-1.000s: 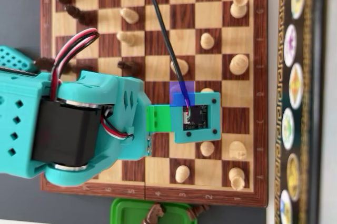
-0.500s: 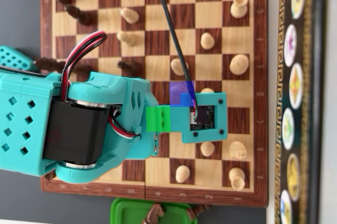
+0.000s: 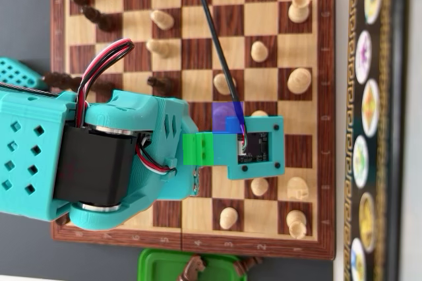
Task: Play chess
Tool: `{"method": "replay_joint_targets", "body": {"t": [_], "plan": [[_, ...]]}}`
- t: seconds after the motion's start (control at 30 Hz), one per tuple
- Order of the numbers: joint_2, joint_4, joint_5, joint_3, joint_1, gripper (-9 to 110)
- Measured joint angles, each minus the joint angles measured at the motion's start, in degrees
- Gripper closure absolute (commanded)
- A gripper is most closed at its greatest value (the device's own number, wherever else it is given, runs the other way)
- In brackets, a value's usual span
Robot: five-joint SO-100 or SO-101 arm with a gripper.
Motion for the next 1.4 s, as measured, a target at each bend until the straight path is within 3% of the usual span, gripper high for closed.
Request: {"method": "replay_joint_targets", "body": {"t": [0.97,1.4], "plan": [[7.1,1.3,0.0,0.0,1.7,94],[12.9,1.4,-8.1,0.0,15.0,94]]}}
